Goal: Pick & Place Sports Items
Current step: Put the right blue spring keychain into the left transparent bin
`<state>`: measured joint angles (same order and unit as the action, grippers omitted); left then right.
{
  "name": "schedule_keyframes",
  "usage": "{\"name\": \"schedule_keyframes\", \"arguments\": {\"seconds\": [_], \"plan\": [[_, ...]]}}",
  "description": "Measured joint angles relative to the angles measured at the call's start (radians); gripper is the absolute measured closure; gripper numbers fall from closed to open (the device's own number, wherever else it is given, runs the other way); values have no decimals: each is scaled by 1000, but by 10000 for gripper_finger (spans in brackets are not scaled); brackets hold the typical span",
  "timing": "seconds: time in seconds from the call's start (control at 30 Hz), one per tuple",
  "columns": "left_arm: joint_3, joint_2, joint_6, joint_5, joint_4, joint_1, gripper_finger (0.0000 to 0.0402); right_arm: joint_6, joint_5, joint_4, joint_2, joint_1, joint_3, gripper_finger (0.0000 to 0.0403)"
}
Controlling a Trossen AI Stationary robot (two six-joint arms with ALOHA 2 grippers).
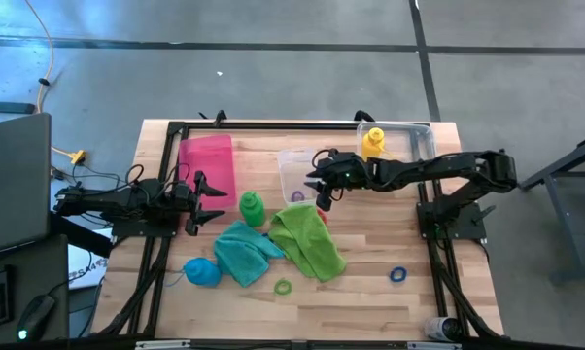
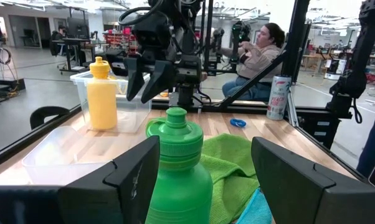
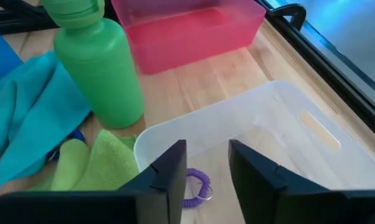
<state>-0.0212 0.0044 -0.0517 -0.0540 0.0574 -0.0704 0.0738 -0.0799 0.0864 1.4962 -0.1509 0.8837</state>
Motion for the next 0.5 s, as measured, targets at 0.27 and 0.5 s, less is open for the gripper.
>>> {"name": "schedule_keyframes", "arguments": {"seconds": [0.27,0.5], "plan": [[0,0,0,0,0,0,152,10,28,-29,-61,0,0,258],[0,0,0,0,3,0,152,21,55,-132,-149,24,2,244]]}}
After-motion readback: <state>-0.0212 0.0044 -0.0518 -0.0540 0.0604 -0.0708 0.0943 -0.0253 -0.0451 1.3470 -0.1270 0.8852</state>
